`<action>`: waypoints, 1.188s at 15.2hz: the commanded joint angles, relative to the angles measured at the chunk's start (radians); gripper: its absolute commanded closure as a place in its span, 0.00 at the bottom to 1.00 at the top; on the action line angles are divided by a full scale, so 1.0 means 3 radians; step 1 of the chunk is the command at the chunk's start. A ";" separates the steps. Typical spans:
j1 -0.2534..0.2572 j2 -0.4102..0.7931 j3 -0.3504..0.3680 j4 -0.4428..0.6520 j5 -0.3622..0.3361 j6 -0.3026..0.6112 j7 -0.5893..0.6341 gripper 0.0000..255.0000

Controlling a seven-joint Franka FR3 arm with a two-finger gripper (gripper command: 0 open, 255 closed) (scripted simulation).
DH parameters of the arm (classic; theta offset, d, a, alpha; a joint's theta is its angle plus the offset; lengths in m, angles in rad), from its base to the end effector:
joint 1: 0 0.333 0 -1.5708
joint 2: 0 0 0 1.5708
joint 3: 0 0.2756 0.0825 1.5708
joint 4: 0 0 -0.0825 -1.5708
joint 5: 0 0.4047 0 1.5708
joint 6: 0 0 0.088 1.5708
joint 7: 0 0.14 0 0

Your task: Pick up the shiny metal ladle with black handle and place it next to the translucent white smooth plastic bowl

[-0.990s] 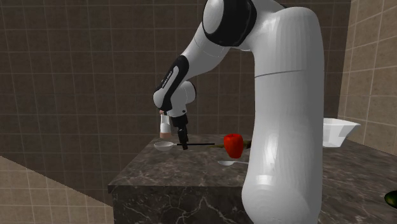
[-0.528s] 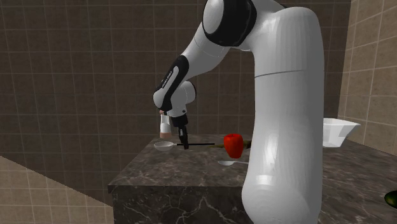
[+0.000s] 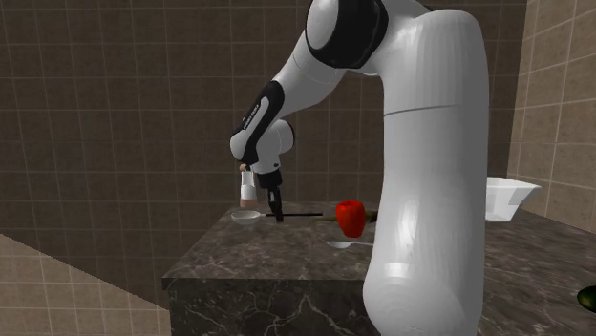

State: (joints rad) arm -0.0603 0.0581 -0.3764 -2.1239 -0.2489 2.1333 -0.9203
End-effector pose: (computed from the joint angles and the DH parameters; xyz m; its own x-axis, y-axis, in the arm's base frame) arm 0.4995 -0.2530 0.2990 0.7994 0.5613 -0.2143 0.5879 -0.8043 0.0865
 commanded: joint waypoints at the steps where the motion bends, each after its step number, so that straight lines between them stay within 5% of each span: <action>1: 0.0003 -0.0033 0.0002 0.0049 -0.0002 -0.0080 -0.0011 1.00; 18: 0.0035 -0.0289 0.0030 0.0542 -0.0017 -0.0812 -0.0110 1.00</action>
State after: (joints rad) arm -0.0504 -0.0281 -0.3678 -1.9748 -0.2551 1.9039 -0.9505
